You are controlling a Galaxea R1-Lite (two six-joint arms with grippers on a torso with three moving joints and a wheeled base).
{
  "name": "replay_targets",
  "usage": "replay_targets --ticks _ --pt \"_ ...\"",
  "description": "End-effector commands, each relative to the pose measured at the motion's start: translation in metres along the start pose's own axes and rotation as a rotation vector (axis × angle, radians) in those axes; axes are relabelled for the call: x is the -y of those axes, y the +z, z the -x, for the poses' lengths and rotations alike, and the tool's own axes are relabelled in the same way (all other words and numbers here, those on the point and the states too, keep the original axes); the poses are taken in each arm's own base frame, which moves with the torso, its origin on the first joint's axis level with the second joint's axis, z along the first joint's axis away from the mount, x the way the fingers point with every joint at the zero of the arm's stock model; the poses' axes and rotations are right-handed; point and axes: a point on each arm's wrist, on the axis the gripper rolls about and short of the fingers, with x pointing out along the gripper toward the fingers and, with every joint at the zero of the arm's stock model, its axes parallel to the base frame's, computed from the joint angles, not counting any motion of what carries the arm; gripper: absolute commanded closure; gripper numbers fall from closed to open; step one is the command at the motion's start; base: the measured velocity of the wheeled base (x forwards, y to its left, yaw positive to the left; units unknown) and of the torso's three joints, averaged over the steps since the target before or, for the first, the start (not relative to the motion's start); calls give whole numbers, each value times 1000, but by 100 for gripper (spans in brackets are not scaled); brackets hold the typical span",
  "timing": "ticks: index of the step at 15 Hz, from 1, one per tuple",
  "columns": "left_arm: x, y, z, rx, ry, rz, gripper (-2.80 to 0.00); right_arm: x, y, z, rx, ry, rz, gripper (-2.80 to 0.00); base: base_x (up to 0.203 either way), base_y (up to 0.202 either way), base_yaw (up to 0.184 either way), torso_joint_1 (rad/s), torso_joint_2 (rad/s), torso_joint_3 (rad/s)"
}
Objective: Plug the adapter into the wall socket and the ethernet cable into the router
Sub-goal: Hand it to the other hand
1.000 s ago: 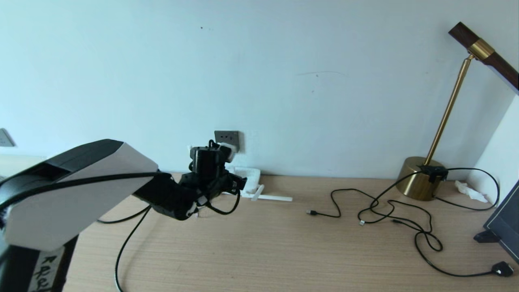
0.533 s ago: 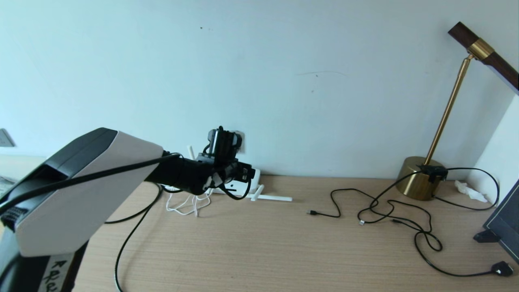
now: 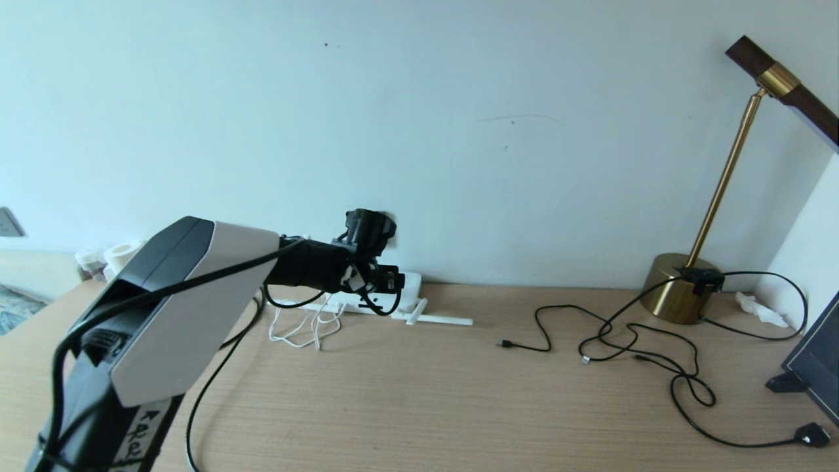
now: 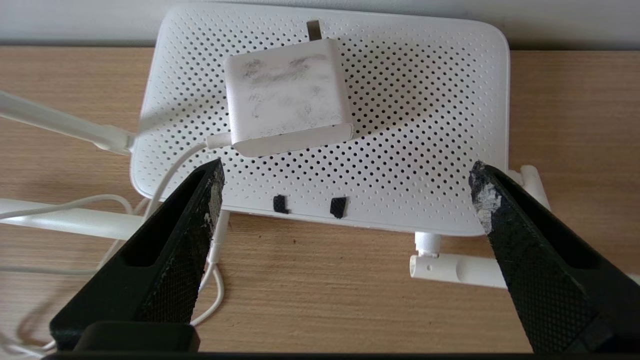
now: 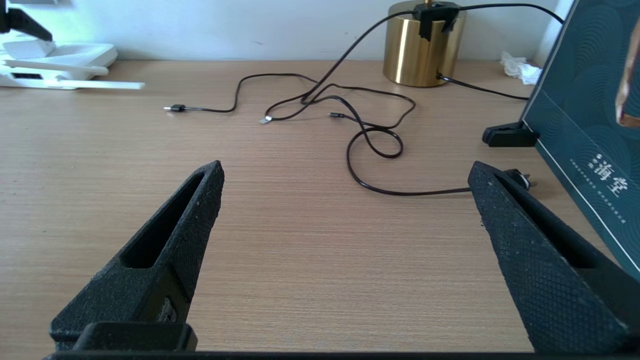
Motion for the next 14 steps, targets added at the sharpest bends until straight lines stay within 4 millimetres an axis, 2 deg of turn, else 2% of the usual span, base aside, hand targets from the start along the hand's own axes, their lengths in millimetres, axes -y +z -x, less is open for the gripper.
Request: replay_targets --ticks 1,2,5,14 --pt "-2 -4 -14 -4 12 43 -280 0 0 0 -2 0 0 -280 0 0 0 0 0 0" --pt "-7 -1 -17 5 20 77 -280 0 0 0 0 0 0 -280 0 0 0 0 0 0" --pt "-7 -1 -21 23 21 101 -280 0 0 0 0 0 0 -280 0 0 0 0 0 0" --pt "-5 -19 -35 128 57 166 -280 0 0 0 0 1 0 -280 0 0 0 0 0 0"
